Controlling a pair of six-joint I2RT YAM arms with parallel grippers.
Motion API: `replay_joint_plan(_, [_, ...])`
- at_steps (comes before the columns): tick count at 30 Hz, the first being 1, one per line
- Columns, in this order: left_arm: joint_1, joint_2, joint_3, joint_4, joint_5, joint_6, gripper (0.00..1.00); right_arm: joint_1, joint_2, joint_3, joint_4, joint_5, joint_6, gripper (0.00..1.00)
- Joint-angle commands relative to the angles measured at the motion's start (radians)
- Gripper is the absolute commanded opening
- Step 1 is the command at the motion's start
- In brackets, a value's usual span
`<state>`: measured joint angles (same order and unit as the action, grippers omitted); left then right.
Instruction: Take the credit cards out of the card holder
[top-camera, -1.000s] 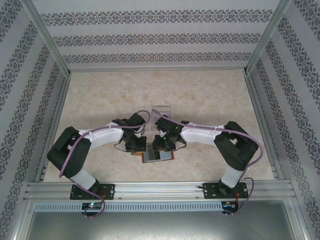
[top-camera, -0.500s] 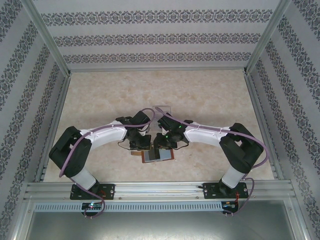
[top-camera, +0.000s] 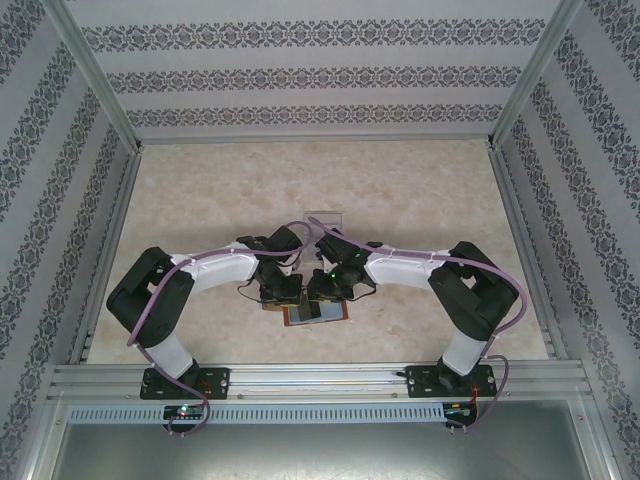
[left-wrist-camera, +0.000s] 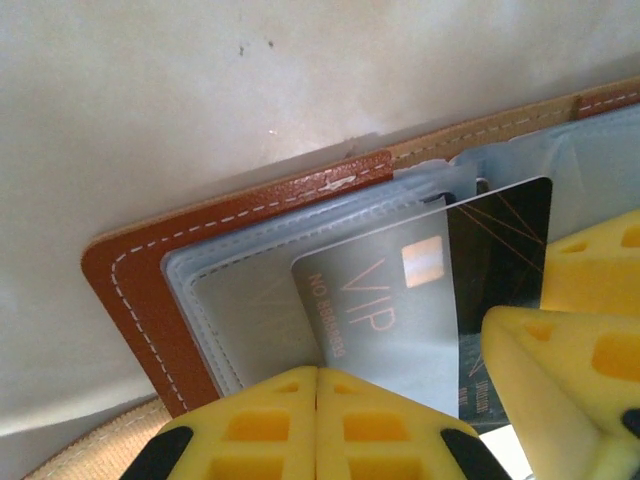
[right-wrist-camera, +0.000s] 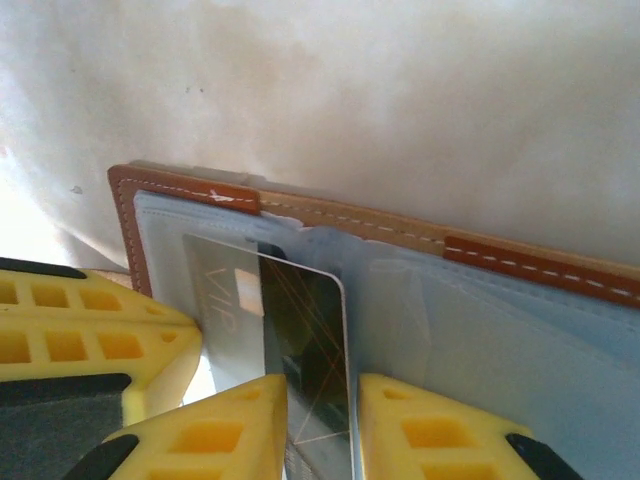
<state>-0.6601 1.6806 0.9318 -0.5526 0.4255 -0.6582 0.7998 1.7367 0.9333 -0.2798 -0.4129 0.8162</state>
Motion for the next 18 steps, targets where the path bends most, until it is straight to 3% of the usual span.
replay_joint_plan(1, [-0.010,0.049,-0.023,-0.042,-0.058,0.018,0.06,-0.008,-0.001,-0.029,0.042,-0.050,0.013,0.25])
replay_joint_plan(10, [-0.010,0.062,-0.014,-0.070,-0.071,0.030,0.05,-0.011,-0.049,-0.069,0.102,-0.069,0.051,0.13])
replay_joint_plan(18, [-0.010,0.036,-0.016,-0.091,-0.099,0.034,0.05,-0.030,-0.066,-0.065,-0.017,0.021,-0.010,0.06])
